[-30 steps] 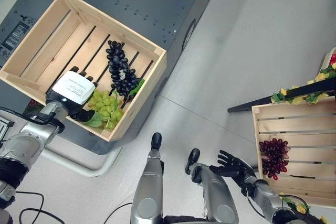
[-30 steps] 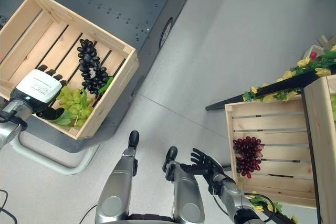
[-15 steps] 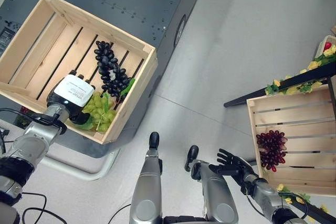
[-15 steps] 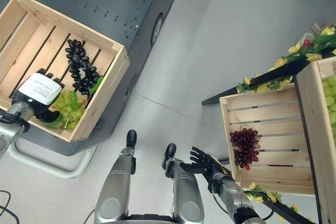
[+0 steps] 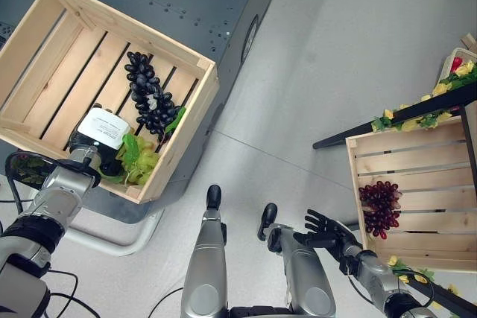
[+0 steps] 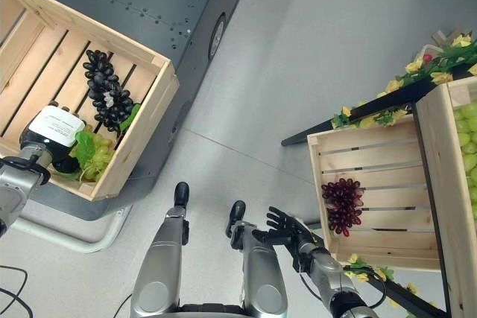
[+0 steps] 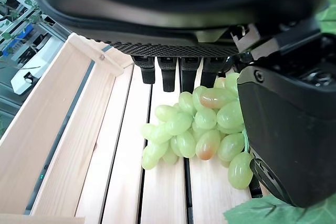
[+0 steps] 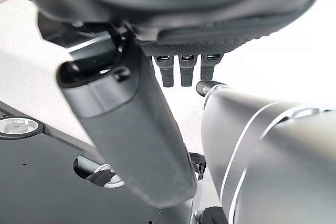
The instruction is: Pick up the fruits from the basket on one side to the basket on the other side
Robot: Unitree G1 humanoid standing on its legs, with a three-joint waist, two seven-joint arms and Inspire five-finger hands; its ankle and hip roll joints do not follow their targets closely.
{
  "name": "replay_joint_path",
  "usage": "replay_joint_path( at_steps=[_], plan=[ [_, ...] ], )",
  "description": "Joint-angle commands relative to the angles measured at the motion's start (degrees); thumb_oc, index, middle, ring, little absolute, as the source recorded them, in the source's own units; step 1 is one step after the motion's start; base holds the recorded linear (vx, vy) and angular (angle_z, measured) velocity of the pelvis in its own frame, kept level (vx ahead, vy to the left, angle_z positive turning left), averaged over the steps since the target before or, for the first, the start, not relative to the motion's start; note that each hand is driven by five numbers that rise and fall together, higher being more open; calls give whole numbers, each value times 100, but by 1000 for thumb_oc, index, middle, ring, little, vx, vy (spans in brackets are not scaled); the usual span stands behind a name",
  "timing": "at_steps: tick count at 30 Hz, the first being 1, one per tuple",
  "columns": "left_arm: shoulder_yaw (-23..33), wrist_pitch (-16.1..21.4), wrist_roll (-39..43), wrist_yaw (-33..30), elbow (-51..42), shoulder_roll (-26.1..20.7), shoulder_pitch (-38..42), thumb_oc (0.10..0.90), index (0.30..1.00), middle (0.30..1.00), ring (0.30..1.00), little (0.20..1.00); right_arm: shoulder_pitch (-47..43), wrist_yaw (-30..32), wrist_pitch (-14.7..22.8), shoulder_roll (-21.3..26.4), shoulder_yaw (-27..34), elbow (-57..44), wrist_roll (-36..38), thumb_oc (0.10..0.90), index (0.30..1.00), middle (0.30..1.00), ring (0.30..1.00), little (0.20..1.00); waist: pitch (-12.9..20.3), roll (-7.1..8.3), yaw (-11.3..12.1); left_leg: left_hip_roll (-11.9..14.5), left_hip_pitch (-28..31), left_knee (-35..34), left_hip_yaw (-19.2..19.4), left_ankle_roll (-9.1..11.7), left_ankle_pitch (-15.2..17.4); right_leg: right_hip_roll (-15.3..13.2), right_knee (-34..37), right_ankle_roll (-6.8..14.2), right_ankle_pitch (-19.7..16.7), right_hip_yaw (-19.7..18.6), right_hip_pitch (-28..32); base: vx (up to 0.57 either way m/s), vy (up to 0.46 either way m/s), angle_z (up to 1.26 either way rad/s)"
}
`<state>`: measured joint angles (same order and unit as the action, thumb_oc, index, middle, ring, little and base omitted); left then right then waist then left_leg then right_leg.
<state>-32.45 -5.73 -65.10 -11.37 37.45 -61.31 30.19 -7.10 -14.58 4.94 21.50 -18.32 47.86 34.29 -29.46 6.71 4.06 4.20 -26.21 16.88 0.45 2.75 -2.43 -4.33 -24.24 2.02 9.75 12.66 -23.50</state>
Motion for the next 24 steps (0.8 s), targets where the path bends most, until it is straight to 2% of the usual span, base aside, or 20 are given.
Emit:
replay_joint_path(
  at_steps=[1, 2, 3, 4, 5, 6, 8, 9, 19, 24],
  plan=[
    [252, -427, -132, -93, 148, 15, 227, 800, 900, 900, 900, 900, 124, -10, 25, 292, 23, -249, 165, 800, 900, 900, 900, 900, 115, -25, -70, -277, -216, 598, 229, 66, 381, 203, 118, 101, -291, 127, 133, 0, 0, 0],
    [244, -423, -138, -69, 152, 23, 244, 800, 900, 900, 900, 900, 119, -6, 28, 288, 18, -250, 172, 800, 900, 900, 900, 900, 114, -27, -73, -279, -222, 592, 227, 64, 375, 199, 114, 102, -294, 129, 122, 0, 0, 0],
    [241, -407, -153, -34, 162, 50, 266, 778, 867, 867, 867, 867, 111, 1, 21, 275, 20, -259, 156, 800, 900, 900, 900, 900, 112, -27, -74, -287, -223, 580, 223, 63, 366, 195, 119, 111, -305, 126, 111, 0, 0, 0],
    [210, -416, -118, -46, 196, 59, 295, 695, 742, 742, 742, 742, 100, 2, 24, 272, 7, -267, 148, 800, 900, 900, 900, 900, 106, -21, -74, -289, -215, 567, 225, 64, 364, 194, 139, 113, -314, 126, 116, 0, 0, 0],
    [210, -415, -130, -40, 202, 68, 303, 660, 691, 691, 691, 691, 98, -2, 36, 269, 4, -257, 153, 800, 900, 900, 900, 900, 93, -19, -62, -292, -185, 563, 231, 59, 382, 191, 132, 117, -301, 131, 132, 0, 0, 0],
    [201, -427, -115, -61, 241, 88, 319, 590, 585, 585, 585, 585, 83, 11, 48, 264, 2, -251, 184, 800, 900, 900, 900, 900, 100, -17, -65, -296, -192, 533, 225, 54, 359, 187, 144, 119, -321, 146, 109, 0, 0, 0],
    [175, -447, -92, -80, 282, 108, 346, 533, 500, 500, 500, 500, 68, 20, 62, 260, -10, -238, 213, 800, 900, 900, 900, 900, 84, -8, -55, -295, -184, 551, 226, 50, 382, 183, 119, 123, -307, 147, 108, 0, 0, 0],
    [152, -429, -71, -143, 331, 122, 383, 400, 300, 300, 300, 300, 47, 26, 56, 259, -24, -236, 239, 800, 900, 900, 900, 900, 103, -2, -55, -299, -189, 514, 214, 52, 360, 183, 137, 122, -320, 163, 97, 0, 0, 0],
    [151, -531, 128, -608, 490, 217, 420, 400, 300, 300, 300, 300, 14, 81, 63, 252, -48, -237, 268, 800, 900, 900, 900, 900, 106, -6, -37, -340, -73, 428, 205, 32, 370, 175, 159, 134, -331, 178, 122, 0, 0, 0],
    [224, -522, 227, -1065, 604, 265, 364, 400, 300, 300, 300, 300, 26, 50, 61, 249, -37, -259, 276, 800, 900, 900, 900, 900, 154, -4, -45, -332, 43, 324, 219, 24, 359, 166, 228, 127, -337, 196, 197, 0, 0, 0]
  ],
)
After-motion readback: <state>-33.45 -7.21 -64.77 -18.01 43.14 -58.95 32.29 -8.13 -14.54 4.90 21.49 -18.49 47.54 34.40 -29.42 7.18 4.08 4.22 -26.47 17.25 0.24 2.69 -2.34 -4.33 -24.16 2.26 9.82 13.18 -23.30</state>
